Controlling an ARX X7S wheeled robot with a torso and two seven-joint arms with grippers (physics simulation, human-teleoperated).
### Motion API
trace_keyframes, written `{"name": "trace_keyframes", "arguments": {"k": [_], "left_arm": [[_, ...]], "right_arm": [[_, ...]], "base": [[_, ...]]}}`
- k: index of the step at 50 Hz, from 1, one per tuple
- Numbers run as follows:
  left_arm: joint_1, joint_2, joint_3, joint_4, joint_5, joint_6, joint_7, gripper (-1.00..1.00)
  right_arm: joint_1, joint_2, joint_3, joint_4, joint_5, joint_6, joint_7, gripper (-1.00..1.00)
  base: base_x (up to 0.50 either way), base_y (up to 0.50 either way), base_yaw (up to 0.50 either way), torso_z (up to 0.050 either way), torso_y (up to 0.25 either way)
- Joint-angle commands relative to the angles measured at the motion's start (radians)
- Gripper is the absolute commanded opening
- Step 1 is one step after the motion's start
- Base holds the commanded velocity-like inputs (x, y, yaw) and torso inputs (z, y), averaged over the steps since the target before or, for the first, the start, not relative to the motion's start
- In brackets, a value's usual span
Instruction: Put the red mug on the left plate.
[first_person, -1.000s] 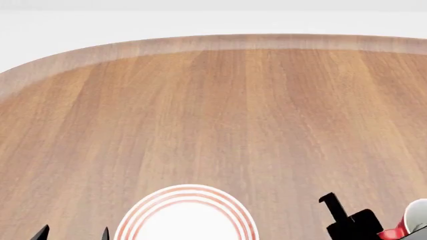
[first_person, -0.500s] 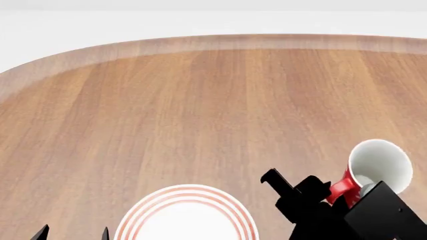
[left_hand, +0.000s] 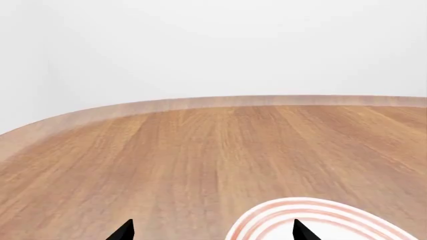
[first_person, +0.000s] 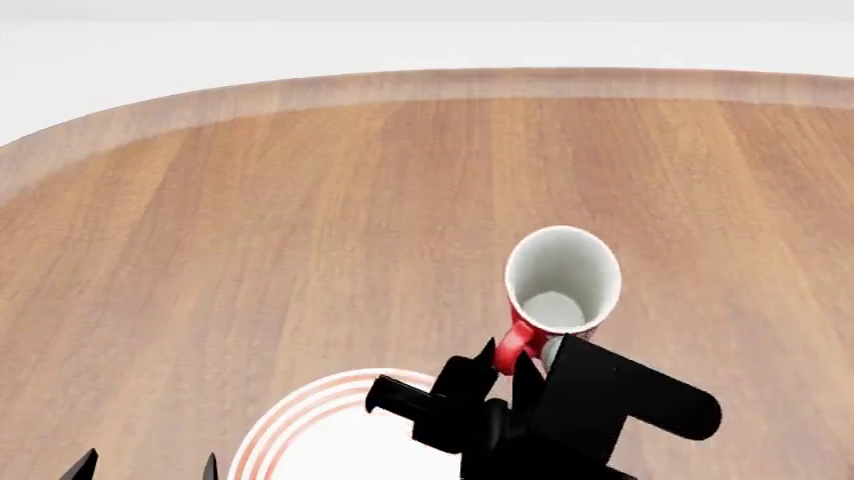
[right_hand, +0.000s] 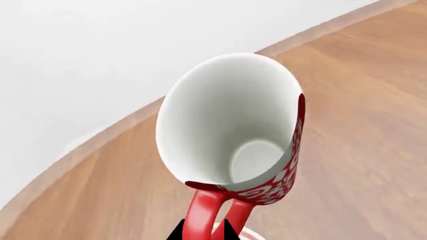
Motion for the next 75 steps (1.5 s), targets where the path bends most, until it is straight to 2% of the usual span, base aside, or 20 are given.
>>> {"name": "trace_keyframes", "arguments": {"k": [1,12,26,75], "left_arm": [[-0.003,-0.002,0.003,-0.004,-0.003,0.000,-0.002,1.00],[-0.004,-0.003,0.007,-0.005,-0.003,0.001,-0.006,1.00],[-0.006,-0.006,0.010,-0.007,-0.004,0.004,-0.010,1.00],[-0.011,-0.014,0.022,-0.011,-0.015,0.007,-0.020,1.00]], "right_arm": [[0.023,0.048,-0.110,0.077,-0.027,0.026,-0.222,-1.00],[0.023,0.073,-0.139,0.144,0.015,0.019,-0.397,-1.00],[0.025,0.085,-0.163,0.199,0.017,0.005,-0.502,-1.00],[0.074,0.031,-0.245,0.487,-0.113,-0.074,-0.649,-1.00]], "base": [[0.00,0.00,0.00,0.000,0.000],[0.00,0.00,0.00,0.000,0.001],[0.00,0.00,0.00,0.000,0.000],[0.00,0.00,0.00,0.000,0.000]]}}
